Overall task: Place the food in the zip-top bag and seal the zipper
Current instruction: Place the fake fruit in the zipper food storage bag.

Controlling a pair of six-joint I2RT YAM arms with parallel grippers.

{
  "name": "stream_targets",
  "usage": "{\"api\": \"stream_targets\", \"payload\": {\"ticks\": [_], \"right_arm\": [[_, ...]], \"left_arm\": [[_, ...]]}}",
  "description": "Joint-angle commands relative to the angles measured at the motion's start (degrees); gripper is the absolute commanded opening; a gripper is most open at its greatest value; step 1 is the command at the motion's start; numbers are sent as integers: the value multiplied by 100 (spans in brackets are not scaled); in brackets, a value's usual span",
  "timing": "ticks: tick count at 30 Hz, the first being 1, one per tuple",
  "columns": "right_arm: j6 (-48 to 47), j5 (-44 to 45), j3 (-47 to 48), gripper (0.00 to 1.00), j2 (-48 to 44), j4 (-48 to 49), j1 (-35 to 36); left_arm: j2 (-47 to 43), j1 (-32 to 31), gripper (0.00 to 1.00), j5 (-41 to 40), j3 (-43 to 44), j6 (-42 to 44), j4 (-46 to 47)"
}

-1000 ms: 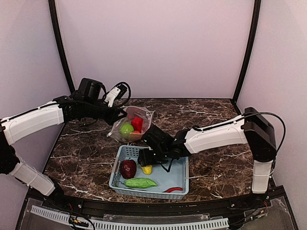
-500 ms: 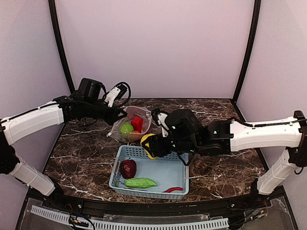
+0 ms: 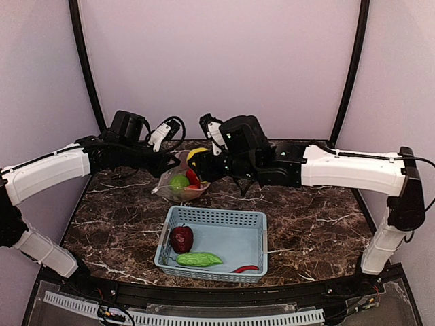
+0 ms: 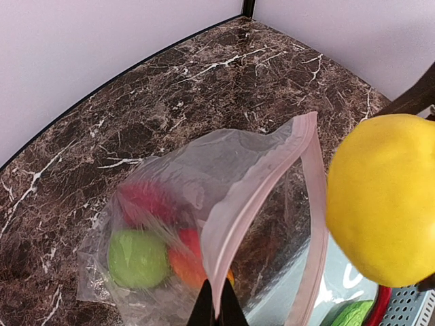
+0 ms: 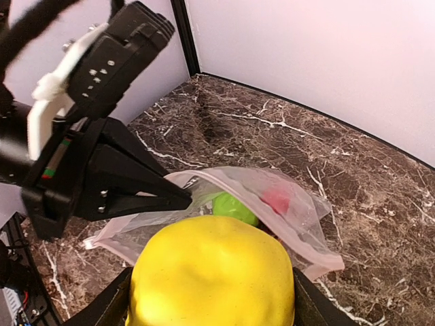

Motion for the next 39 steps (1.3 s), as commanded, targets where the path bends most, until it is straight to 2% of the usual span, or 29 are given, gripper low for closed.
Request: {"api": "stream_targets", "payload": {"ticks": [1, 14, 16, 25, 39], "right_arm": [[-346, -126, 411, 58, 394, 107, -155], [-76, 73, 865, 58, 1228, -278, -357], [-57, 75, 894, 61, 1282, -296, -362], [66, 200, 990, 81, 1401, -439, -364], [69, 199, 932, 83, 1283, -423, -359]], "left_arm": [[-150, -4, 1, 114, -65, 53, -66], [-171, -4, 1, 122, -58, 55, -61], [-172, -4, 1, 133, -58, 49, -62], [-195, -4, 1, 98, -58, 60, -72], [-206, -4, 1, 98, -58, 66, -74]]}}
